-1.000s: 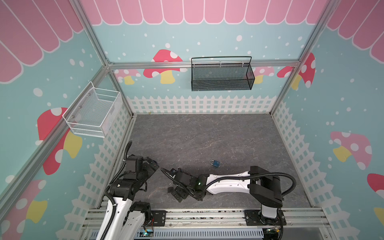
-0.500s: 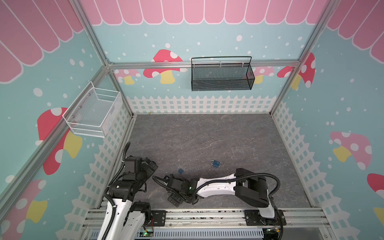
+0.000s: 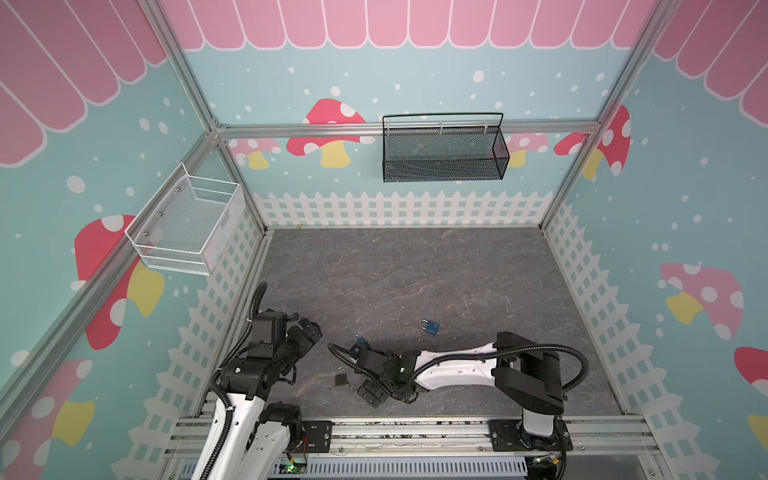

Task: Unlock with the key
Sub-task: 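Lower the right gripper onto the silver key ring and close on it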

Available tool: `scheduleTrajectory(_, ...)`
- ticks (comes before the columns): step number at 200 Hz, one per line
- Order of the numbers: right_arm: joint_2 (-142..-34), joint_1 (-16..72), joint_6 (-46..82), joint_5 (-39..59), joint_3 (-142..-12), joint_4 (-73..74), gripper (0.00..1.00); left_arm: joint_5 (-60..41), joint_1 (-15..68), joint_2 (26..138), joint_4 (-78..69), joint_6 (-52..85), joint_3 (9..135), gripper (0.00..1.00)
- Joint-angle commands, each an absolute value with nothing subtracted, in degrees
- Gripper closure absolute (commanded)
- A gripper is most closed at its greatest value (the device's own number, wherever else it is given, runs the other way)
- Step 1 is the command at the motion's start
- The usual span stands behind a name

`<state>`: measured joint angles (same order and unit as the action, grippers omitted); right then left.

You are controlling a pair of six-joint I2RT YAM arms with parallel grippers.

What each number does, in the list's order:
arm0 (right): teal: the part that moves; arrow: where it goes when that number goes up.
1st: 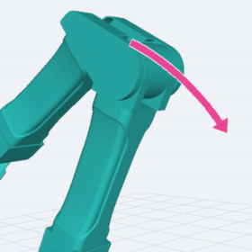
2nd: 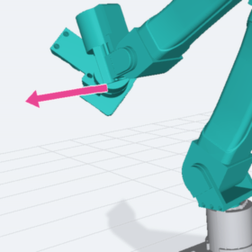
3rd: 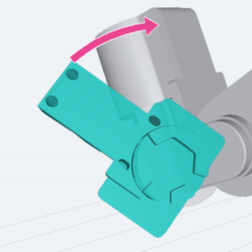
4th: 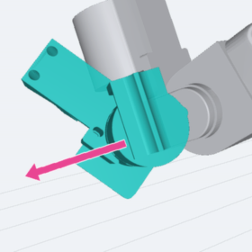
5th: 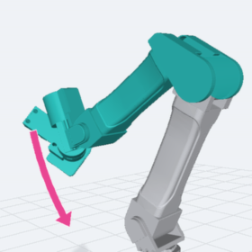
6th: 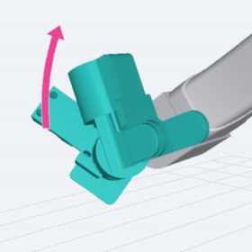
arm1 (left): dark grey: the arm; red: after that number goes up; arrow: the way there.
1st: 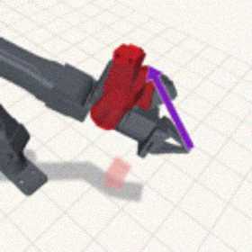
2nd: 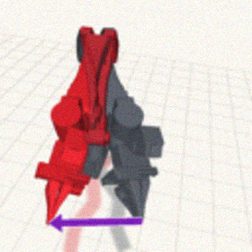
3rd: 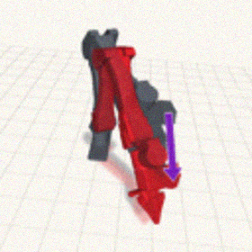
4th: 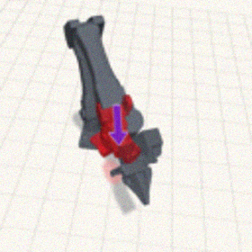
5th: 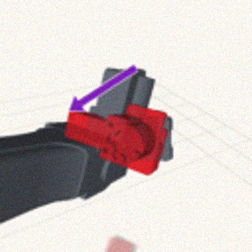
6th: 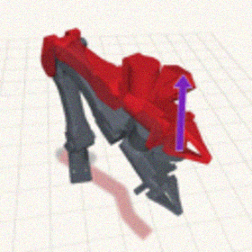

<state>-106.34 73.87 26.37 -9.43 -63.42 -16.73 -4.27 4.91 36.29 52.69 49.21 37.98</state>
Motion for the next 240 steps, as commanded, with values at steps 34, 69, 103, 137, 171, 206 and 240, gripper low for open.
scheduleTrajectory(34,-98.25,74.16,22.66,-2.61,-58.14,-12.8,0.06,-0.02,11.95,37.06,49.74,52.21,38.58,0.0)
scheduleTrajectory(69,-99.65,75.34,17.0,-1.61,-59.19,-9.49,0.16,0.38,11.95,35.95,50.05,53.01,37.38,0.0)
scheduleTrajectory(103,-101.64,75.49,12.01,0.21,-60.07,-6.57,0.26,0.82,11.94,33.71,51.31,54.53,36.54,0.0)
scheduleTrajectory(137,-104.67,75.49,8.06,1.97,-62.16,-5.45,0.38,4.4,11.95,31.4,54.58,56.13,36.74,0.0)
scheduleTrajectory(171,-106.24,75.47,6.17,3.59,-63.28,-4.18,0.42,5.63,11.96,30.15,56.04,56.06,37.24,0.0)
scheduleTrajectory(206,-107.64,75.54,5.15,4.51,-63.67,-3.69,0.49,6.67,11.89,30.15,57.37,55.67,38.19,0.0)
scheduleTrajectory(240,-108.37,75.52,4.48,4.92,-64.39,-3.21,0.54,8.38,11.89,29.72,58.84,55.8,39.03,0.0)
